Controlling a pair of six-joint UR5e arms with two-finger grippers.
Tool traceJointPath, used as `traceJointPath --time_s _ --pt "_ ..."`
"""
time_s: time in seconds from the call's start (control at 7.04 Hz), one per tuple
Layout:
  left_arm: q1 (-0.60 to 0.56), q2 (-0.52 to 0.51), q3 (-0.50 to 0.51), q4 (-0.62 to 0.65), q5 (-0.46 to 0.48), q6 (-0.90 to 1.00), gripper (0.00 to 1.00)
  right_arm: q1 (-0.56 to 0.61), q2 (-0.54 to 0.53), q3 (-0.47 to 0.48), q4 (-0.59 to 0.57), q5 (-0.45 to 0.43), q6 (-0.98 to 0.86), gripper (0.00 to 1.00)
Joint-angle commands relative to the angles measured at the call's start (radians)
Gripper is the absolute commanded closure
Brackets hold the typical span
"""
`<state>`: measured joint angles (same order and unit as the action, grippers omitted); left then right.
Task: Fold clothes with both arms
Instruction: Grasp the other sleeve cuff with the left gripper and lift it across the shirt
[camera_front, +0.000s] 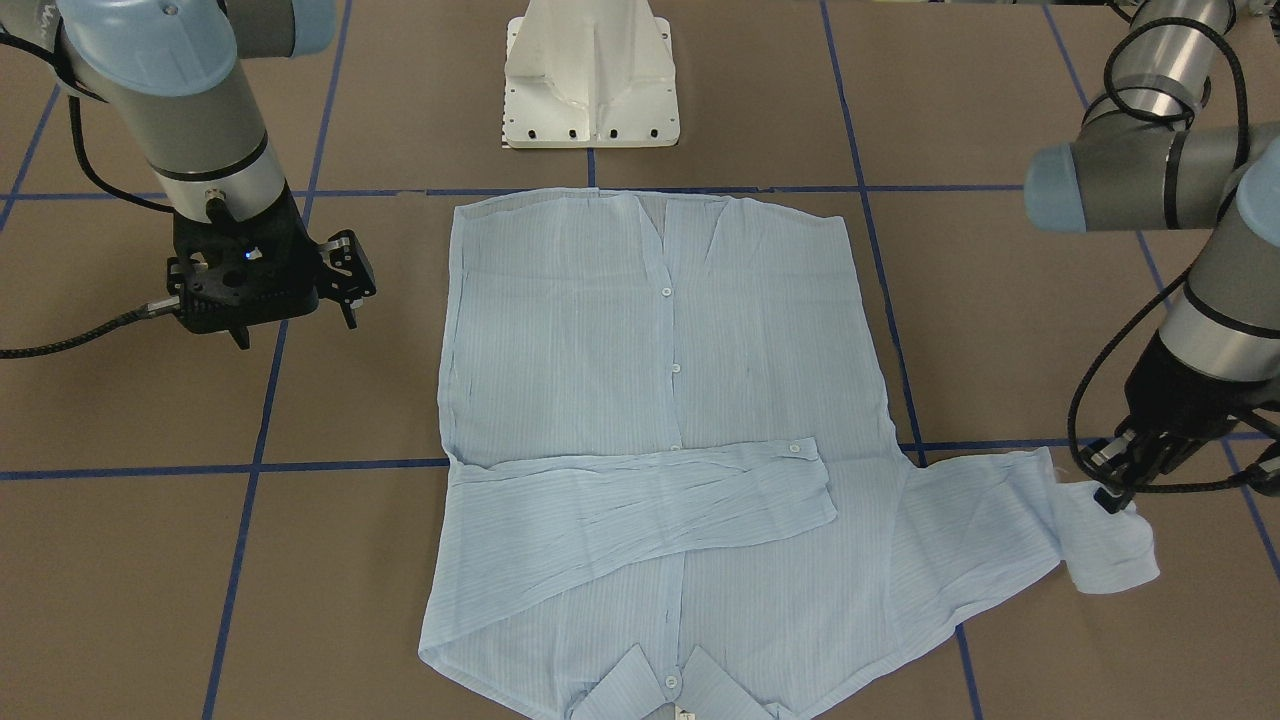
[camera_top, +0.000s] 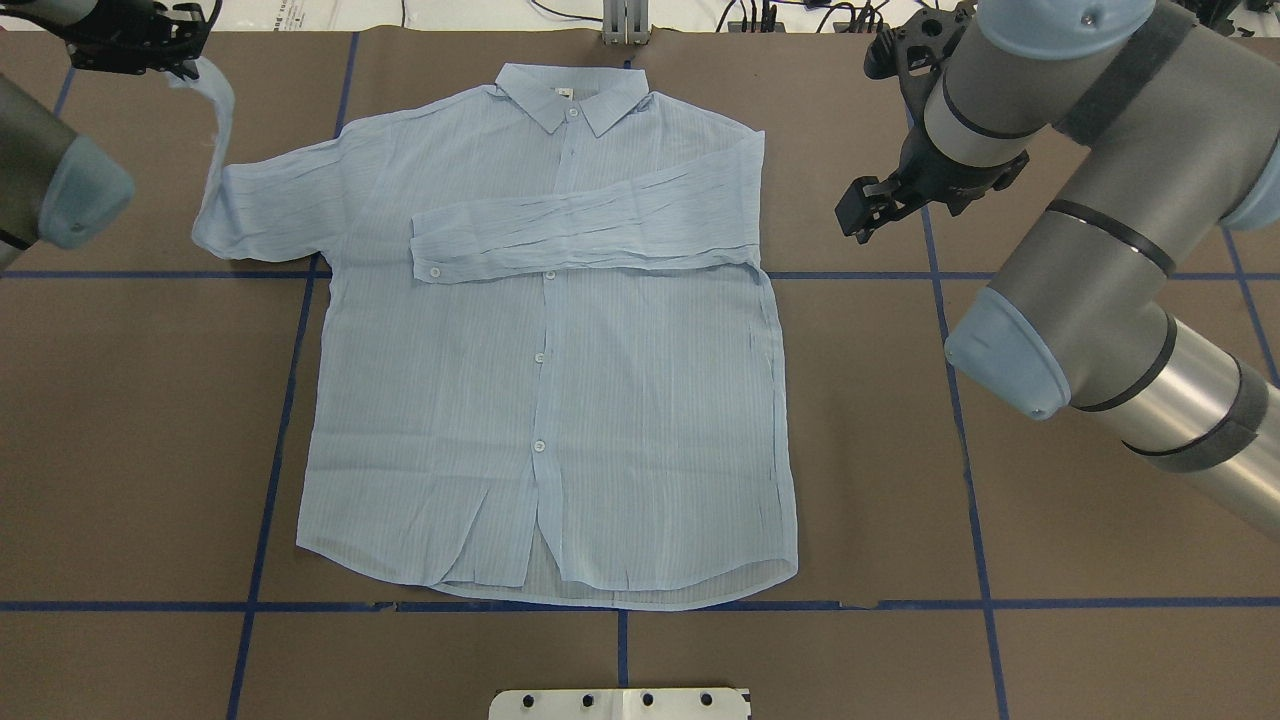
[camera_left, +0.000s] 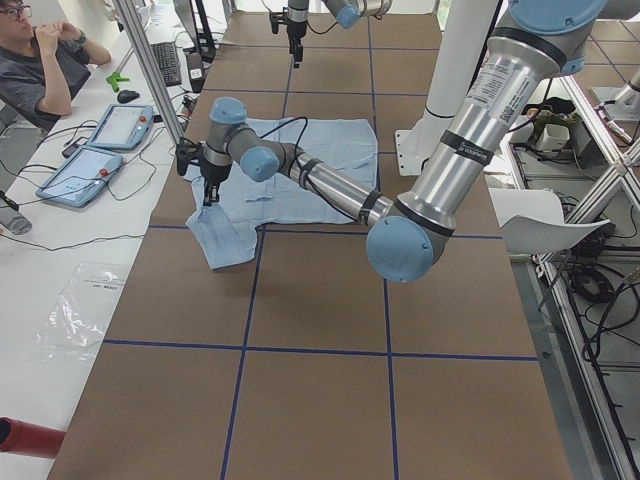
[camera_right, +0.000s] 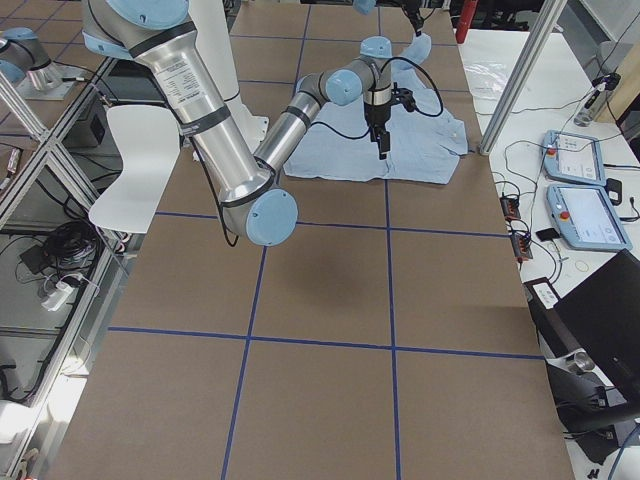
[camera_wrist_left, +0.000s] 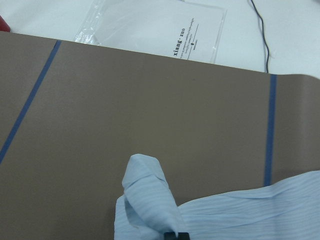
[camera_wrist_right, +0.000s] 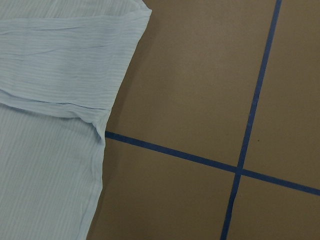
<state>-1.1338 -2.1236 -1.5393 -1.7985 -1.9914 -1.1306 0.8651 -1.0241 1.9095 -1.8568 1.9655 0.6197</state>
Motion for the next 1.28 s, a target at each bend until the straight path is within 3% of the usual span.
traceJointPath --time_s 0.0,0.28,0.43,0.85,1.14 --pt "0.017 -0.148 -0.007 0.044 -0.091 -0.313 1.0 0.034 -0.074 0.0 0.08 0.044 -0.032 0.0" --pt "0.089 -0.281 0.001 0.03 -0.109 -0.637 1.0 0.077 -0.126 -0.001 0.113 0.076 -0.078 0.0" --pt "0.129 -0.295 -0.004 0.002 -0.109 -0.711 1.0 0.08 -0.128 -0.004 0.113 0.076 -0.08 0.0" --pt "0.224 -0.279 0.039 -0.076 -0.073 -0.75 1.0 0.078 -0.129 -0.007 0.113 0.073 -0.072 0.0" --pt "0.377 -0.304 0.164 -0.207 0.105 -0.834 1.0 0.078 -0.129 -0.009 0.113 0.073 -0.069 0.0"
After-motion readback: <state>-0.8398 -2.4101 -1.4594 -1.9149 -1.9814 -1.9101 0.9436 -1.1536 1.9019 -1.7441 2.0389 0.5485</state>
